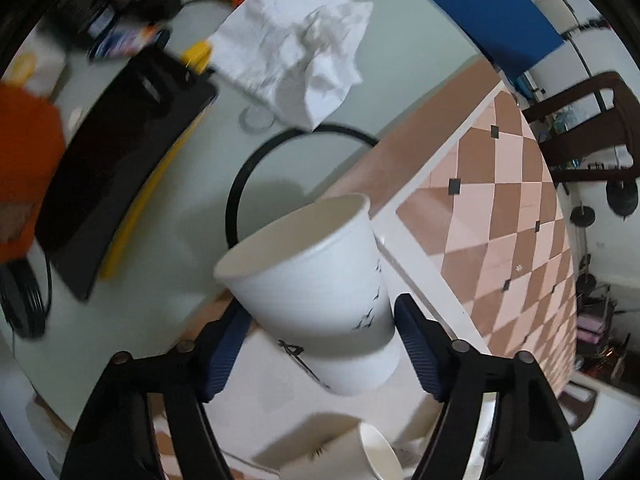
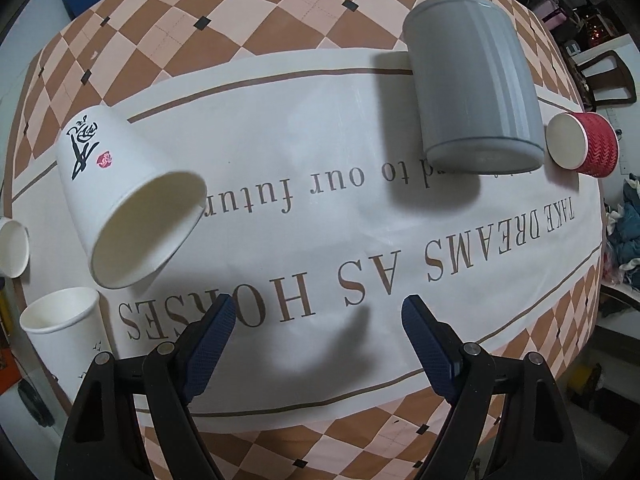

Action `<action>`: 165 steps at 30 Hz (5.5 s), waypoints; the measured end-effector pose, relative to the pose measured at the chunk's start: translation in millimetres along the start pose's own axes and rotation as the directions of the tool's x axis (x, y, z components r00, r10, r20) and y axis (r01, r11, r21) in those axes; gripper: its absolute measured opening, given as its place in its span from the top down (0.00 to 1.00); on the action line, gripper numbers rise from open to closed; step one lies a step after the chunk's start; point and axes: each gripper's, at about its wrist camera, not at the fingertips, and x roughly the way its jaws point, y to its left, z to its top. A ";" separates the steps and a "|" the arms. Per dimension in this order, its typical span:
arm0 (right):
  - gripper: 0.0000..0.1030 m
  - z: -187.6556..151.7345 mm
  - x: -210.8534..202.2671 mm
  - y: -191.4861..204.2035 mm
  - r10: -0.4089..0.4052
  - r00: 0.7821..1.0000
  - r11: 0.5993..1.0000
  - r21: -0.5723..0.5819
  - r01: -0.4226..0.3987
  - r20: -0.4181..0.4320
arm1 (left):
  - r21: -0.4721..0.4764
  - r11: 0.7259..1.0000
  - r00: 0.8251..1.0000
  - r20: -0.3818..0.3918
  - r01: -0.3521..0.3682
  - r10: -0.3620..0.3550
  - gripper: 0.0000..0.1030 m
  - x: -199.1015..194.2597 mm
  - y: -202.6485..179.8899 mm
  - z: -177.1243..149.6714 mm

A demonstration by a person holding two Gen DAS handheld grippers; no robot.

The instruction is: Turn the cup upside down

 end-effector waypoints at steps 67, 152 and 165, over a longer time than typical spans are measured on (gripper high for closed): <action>0.16 -124.8 33.1 -318.7 -0.027 0.999 0.999 -0.042 0.029 0.043 | 0.757 0.653 0.979 -0.114 -0.026 0.170 0.12 54.0 -157.7 -411.4; 0.37 -66.0 47.5 -161.0 -0.162 0.886 0.832 -0.542 -0.115 -0.435 | 0.570 0.775 0.962 0.155 -0.273 0.225 0.01 -31.8 -38.2 -371.3; 0.23 -38.2 35.2 -185.8 -0.077 0.921 0.882 -0.457 -0.116 -0.383 | 0.615 0.752 0.971 0.131 -0.237 0.198 0.01 -27.6 -59.8 -398.8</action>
